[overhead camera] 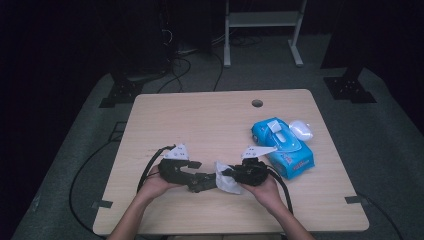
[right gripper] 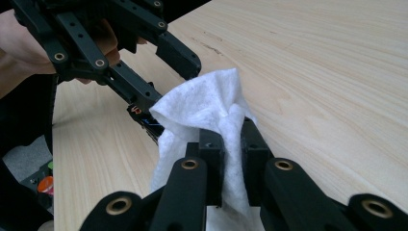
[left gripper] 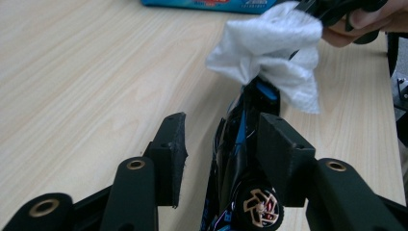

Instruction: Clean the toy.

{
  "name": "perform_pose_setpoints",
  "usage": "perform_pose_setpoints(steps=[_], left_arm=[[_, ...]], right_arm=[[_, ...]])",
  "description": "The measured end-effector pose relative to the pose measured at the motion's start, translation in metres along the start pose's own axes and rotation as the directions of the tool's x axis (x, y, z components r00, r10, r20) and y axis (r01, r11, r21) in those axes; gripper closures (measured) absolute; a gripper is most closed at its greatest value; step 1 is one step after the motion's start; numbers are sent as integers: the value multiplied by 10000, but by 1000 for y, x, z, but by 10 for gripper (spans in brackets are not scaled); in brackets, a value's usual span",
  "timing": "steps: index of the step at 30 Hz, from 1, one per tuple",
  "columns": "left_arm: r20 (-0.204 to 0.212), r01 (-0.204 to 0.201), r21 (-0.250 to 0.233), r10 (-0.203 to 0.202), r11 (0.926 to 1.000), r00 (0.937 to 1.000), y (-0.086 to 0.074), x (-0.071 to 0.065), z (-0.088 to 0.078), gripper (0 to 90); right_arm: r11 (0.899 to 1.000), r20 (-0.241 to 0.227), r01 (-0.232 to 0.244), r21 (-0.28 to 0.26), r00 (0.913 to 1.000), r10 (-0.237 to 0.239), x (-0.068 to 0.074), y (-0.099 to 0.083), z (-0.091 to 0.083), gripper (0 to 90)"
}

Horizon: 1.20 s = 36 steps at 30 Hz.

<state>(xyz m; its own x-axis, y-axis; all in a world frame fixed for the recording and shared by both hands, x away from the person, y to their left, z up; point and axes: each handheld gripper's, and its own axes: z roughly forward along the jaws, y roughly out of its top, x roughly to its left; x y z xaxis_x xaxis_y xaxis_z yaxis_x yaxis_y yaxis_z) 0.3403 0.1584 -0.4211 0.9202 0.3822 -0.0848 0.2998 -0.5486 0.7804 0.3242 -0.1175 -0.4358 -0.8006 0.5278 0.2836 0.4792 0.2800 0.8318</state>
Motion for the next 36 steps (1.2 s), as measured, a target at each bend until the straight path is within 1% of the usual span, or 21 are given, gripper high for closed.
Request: perform_pose_setpoints(steps=[2, 7, 9, 11, 14, 17, 19, 22, 24, 26, 27, 31, 32, 35, 36], left_arm=[[10, 23, -22, -23, 10000, 10000, 0, 0, 0, 526], [56, 32, -146, -31, 9999, 10000, -3, -3, 0, 533], [109, -62, -160, 64, 9999, 9999, -4, -7, -1, 533], [59, -189, -177, 190, 9997, 9998, -5, -12, -2, 533], [103, -342, -121, 343, 9993, 9994, -7, -19, -2, 527], [229, -441, 19, 440, 9990, 9988, -8, -25, -2, 506], [286, -650, 174, 645, 9977, 9975, -9, -29, -1, 484], [193, -977, 383, 970, 9945, 9951, -10, -36, 2, 433], [70, -1212, 510, 1210, 9913, 9926, -11, -39, 4, 429], [7, -1297, 725, 1300, 9889, 9915, -13, -40, 7, 422], [56, -1242, 766, 1241, 9893, 9922, -14, -41, 9, 411], [25, -1353, 1041, 1357, 9853, 9907, -16, -43, 15, 402], [0, -1446, 1132, 1455, 9830, 9894, -16, -43, 15, 401], [-48, -1402, 1166, 1418, 9832, 9899, -18, -45, 18, 393], [-317, -1455, 1188, 1502, 9822, 9881, -18, -45, 19, 404]], right_arm=[[9999, 72, 134, 47, 9999, -134, 1, 0, 0, 826], [9996, 118, 264, 35, 9996, -265, 4, -2, -1, 826], [9994, 133, 358, 33, 9993, -359, 6, -4, -3, 826], [9993, 113, 384, 24, 9992, -384, 8, -5, -4, 827], [9987, 6, 505, 57, 9987, -505, 13, -8, -8, 827], [9977, -102, 661, 139, 9978, -660, 19, -13, -13, 827], [9970, -205, 749, 185, 9970, -745, 22, -16, -16, 827], [9963, -275, 821, 266, 9963, -814, 26, -20, -18, 827], [9951, -301, 916, 379, 9954, -905, 28, -23, -20, 827], [9922, -189, 1096, 591, 9939, -1086, 30, -26, -19, 827], [9904, -138, 1185, 713, 9929, -1178, 31, -28, -19, 827], [9883, -115, 1190, 949, 9929, -1184, 30, -33, -17, 827], [9879, -108, 1175, 1011, 9931, -1170, 30, -34, -16, 827], [9841, 44, 1313, 1199, 9911, -1328, 30, -36, -14, 826], [9836, 118, 1295, 1259, 9912, -1320, 29, -36, -13, 826]])
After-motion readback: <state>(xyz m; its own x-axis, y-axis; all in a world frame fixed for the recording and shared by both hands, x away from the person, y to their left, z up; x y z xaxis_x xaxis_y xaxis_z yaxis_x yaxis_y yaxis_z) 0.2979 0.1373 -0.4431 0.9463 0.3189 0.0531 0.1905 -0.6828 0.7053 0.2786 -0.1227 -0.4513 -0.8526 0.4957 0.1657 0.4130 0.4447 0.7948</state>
